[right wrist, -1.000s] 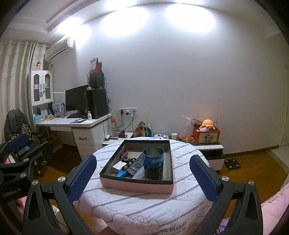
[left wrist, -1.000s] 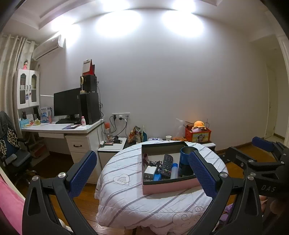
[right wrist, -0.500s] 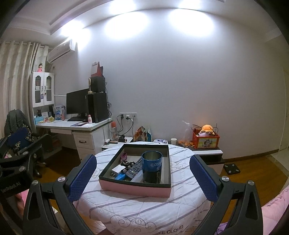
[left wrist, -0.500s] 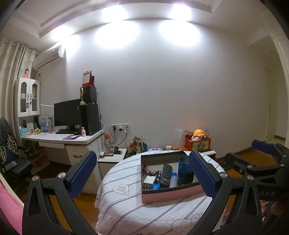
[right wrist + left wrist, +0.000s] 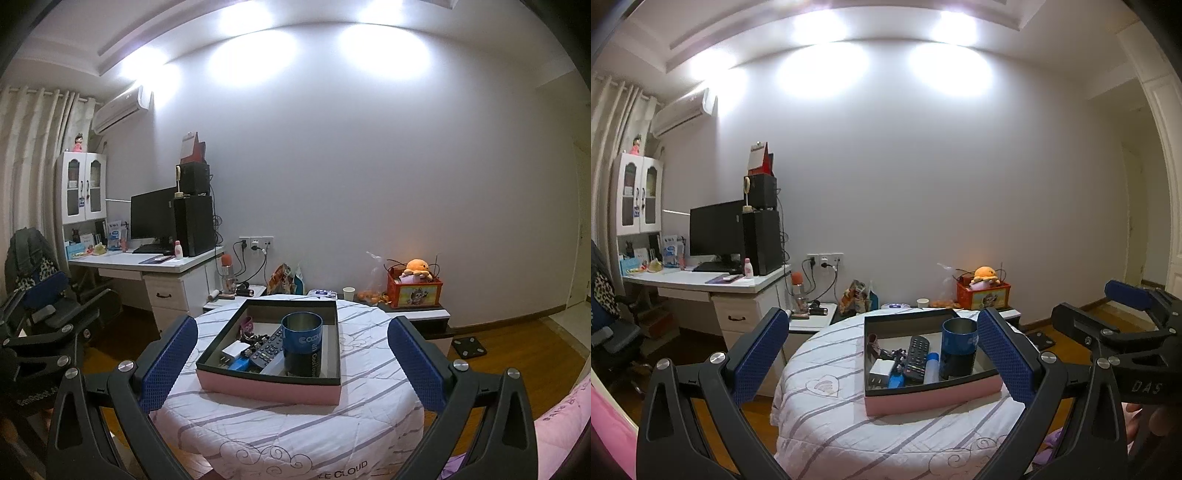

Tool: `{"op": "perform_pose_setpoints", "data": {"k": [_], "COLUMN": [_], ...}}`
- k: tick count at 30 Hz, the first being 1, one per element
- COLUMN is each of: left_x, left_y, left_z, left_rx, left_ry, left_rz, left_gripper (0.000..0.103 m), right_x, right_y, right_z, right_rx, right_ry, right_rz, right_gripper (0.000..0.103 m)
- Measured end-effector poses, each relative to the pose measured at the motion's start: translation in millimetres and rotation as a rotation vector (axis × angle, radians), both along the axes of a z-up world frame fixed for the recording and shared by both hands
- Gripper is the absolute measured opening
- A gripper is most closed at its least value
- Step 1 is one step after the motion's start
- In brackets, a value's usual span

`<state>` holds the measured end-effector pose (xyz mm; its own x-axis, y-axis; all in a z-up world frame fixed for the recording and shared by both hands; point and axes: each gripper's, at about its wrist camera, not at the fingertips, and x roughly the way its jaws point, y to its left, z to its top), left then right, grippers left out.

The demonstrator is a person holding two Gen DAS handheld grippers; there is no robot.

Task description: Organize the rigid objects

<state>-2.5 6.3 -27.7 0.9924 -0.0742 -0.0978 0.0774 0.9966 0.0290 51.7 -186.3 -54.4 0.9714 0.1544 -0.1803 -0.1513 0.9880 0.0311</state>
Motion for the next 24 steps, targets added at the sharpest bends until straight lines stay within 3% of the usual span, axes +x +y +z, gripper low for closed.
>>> {"op": "perform_pose_setpoints", "data": {"k": [24], "left_x": [-4.5], "left_y": [2.2], "left_z": [0.4], "left_rx": [0.011], "left_ry": [0.002], "left_rz": [0.011], "left_gripper": [0.103], "right_x": [0.6], "right_y": [2.2], "right_z": [3.9], "right_rx": [-0.007], "right_ry": [-0.02], "right_rz": [0.005], "right_gripper": [0.103]}}
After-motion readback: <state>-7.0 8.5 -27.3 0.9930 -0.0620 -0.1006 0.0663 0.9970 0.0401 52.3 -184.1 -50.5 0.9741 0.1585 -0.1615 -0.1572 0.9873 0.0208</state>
